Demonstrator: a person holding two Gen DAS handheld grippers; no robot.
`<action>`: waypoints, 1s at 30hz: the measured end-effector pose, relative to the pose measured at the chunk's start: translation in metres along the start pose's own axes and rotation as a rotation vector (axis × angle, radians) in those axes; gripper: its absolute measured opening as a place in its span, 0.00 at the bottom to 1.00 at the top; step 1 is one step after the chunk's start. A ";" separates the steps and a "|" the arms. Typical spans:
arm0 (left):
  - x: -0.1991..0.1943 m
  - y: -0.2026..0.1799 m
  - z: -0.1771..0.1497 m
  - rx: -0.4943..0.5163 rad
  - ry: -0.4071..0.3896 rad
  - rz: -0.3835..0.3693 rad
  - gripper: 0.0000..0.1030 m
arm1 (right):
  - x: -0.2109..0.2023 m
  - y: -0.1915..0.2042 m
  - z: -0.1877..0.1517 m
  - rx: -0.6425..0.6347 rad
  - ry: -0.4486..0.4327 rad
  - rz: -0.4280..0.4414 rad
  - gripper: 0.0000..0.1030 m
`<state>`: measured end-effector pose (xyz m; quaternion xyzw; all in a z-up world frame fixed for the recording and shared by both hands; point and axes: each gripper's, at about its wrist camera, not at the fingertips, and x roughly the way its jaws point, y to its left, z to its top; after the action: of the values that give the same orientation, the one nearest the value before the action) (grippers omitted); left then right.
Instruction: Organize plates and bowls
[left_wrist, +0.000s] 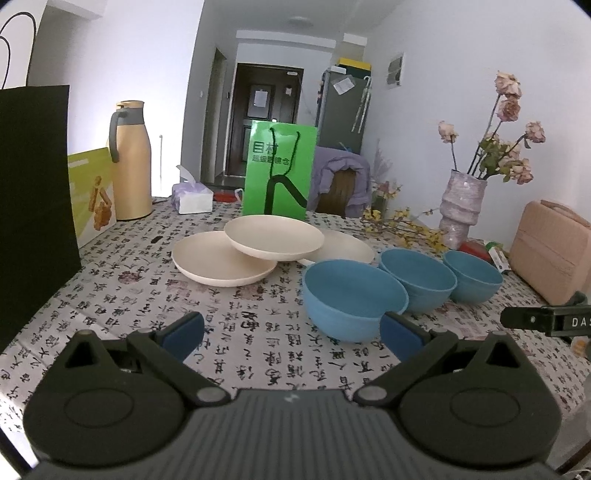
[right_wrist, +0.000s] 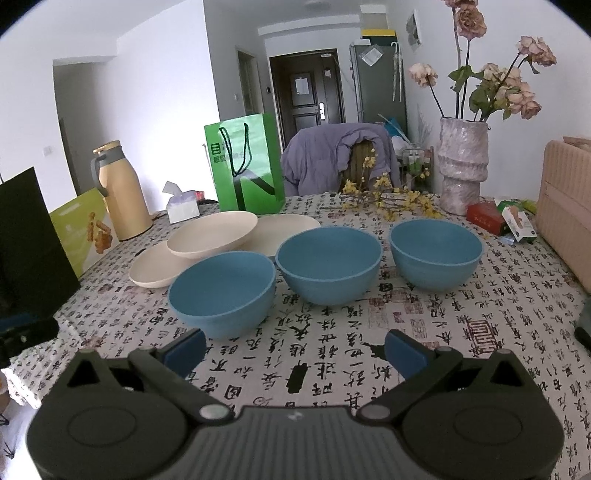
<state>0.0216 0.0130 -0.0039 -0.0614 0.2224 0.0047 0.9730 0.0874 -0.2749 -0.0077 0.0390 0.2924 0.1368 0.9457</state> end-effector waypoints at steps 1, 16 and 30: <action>0.001 0.001 0.001 -0.002 -0.001 0.003 1.00 | 0.002 0.000 0.001 0.000 0.001 0.001 1.00; 0.022 0.019 0.017 -0.047 0.010 0.041 1.00 | 0.037 0.016 0.022 -0.026 -0.007 0.040 1.00; 0.035 0.027 0.034 -0.059 -0.005 0.091 1.00 | 0.062 0.038 0.050 -0.085 -0.058 0.077 1.00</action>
<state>0.0673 0.0429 0.0080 -0.0798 0.2221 0.0554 0.9702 0.1557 -0.2207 0.0054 0.0139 0.2572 0.1841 0.9486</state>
